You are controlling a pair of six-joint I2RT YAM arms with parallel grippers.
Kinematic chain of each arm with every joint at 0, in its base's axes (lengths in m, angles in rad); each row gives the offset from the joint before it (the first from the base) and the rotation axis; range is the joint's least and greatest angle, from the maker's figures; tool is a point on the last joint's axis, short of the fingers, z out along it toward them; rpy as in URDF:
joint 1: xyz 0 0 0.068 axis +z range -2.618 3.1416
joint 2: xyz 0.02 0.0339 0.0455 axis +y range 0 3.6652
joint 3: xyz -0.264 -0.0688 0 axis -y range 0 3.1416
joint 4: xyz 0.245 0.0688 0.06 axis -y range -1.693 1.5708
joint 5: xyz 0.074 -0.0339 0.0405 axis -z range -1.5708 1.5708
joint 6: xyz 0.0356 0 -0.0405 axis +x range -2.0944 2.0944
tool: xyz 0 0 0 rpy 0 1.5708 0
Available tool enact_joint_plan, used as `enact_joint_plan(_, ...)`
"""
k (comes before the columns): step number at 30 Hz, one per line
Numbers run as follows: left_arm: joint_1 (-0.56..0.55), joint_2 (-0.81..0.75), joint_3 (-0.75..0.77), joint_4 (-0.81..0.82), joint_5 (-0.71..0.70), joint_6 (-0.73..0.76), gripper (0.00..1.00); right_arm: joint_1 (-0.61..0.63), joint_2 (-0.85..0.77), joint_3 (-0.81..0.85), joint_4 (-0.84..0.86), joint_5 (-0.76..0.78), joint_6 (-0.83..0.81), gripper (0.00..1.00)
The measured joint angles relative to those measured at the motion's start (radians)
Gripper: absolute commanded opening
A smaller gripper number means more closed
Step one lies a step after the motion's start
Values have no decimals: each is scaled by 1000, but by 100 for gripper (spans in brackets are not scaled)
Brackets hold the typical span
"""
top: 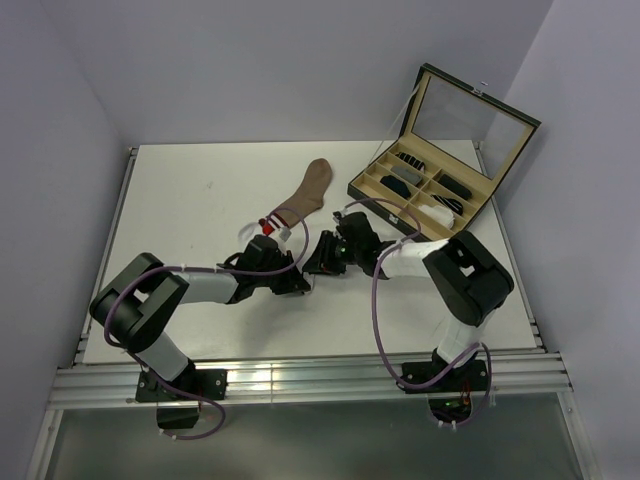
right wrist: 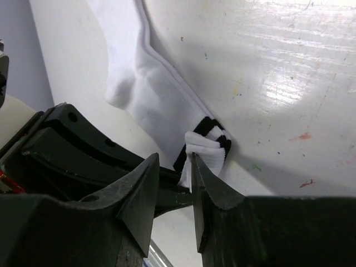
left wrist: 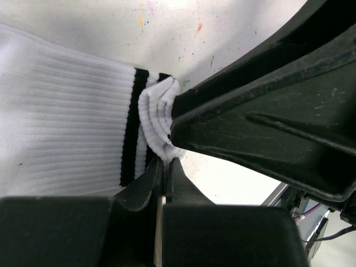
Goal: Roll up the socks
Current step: Roll the sock at the center of the board.
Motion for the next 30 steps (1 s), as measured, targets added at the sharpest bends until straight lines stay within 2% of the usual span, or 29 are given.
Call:
enact_joint_plan(7,7,3,0,3,13,-1,7,9,44,59,-74,21,-29,38)
enact_joint_plan(14,15,3,0,0,13,-17,21,26,78,129,-159,44,-67,29)
enact_joint_plan(18,17,-4,0,-6,11,-26,34,32,82,148,-190,60,-76,27)
enact_joint_plan(24,17,-68,-6,-75,-32,-37,45,38,82,156,-211,80,-79,27)
enact_joint_plan(30,12,-149,-18,-136,-100,-35,49,40,82,160,-217,88,-79,27)
